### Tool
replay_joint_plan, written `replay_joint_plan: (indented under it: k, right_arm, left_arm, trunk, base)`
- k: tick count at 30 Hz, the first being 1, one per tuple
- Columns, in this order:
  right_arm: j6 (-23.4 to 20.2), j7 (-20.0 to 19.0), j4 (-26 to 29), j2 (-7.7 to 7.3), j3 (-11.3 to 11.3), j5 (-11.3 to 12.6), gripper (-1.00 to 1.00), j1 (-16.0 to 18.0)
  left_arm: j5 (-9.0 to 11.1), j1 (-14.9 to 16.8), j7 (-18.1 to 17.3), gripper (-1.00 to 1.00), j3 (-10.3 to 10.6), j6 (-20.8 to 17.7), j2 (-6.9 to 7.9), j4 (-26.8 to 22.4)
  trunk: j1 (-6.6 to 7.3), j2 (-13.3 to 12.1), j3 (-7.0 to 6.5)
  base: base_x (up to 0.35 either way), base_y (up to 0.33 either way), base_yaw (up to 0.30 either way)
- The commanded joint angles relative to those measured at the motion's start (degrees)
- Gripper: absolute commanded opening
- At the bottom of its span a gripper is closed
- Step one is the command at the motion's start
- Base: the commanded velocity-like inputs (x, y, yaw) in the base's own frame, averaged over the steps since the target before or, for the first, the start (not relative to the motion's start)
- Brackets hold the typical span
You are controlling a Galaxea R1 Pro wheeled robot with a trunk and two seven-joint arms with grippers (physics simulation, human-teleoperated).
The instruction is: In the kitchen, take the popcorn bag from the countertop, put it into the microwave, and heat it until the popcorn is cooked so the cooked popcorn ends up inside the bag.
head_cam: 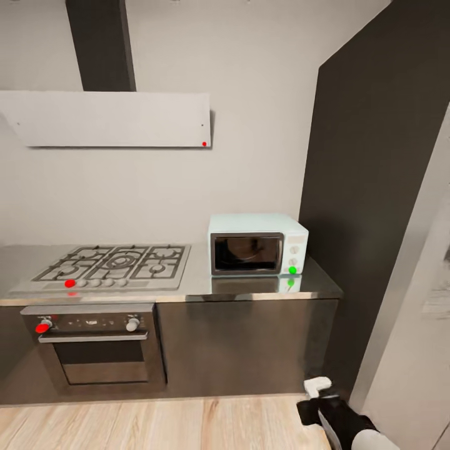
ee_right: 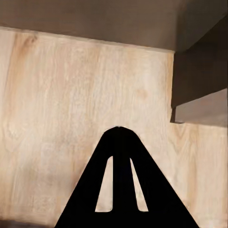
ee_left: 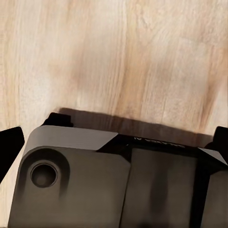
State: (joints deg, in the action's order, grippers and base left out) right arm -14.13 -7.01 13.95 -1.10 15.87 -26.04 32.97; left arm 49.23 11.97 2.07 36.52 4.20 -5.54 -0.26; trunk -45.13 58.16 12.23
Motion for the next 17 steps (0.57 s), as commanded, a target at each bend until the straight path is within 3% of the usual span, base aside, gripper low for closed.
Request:
replay_joint_plan:
  k: [1,3,5,10,14,17]
  right_arm:
    - [5.6,1.8,-8.7,-0.19,0.4,-0.9,-1.00,0.1]
    - [11.1,2.9,-13.5,-1.00,0.4,-1.0,-1.00,-0.5]
    - [13.8,3.3,-15.1,-2.19,0.4,-1.1,-1.00,-4.7]
    - [19.5,3.4,-15.8,-3.84,0.4,-0.9,-1.00,-19.0]
    - [19.8,3.3,-15.9,-3.86,0.7,-0.5,-1.00,-23.6]
    - [19.9,3.2,-15.9,-3.56,1.1,0.2,-1.00,-24.4]
  left_arm:
    - [0.3,0.0,0.2,1.00,0.5,0.1,-0.01,0.0]
    - [0.3,0.0,0.2,1.00,0.5,0.1,0.00,0.0]
    - [0.4,0.0,0.2,1.00,0.5,0.1,0.00,0.1]
    - [0.4,0.0,0.2,1.00,0.5,0.1,0.00,0.1]
    - [0.4,0.0,0.3,1.00,0.5,0.1,0.00,0.2]
    - [0.4,0.0,0.3,1.00,0.5,0.0,0.00,0.2]
  trunk:
    - [0.01,0.1,0.07]
    - [0.01,0.1,0.07]
    - [0.01,0.1,0.07]
    - [0.01,0.1,0.07]
    - [0.01,0.1,0.07]
    - [0.01,0.1,0.07]
  base:
    - [-0.064,0.000,0.000]
    - [-0.031,0.000,0.000]
    - [-0.008,0.000,0.000]
    - [-0.001,0.000,0.000]
    - [0.000,0.000,0.000]
    - [0.000,0.000,0.000]
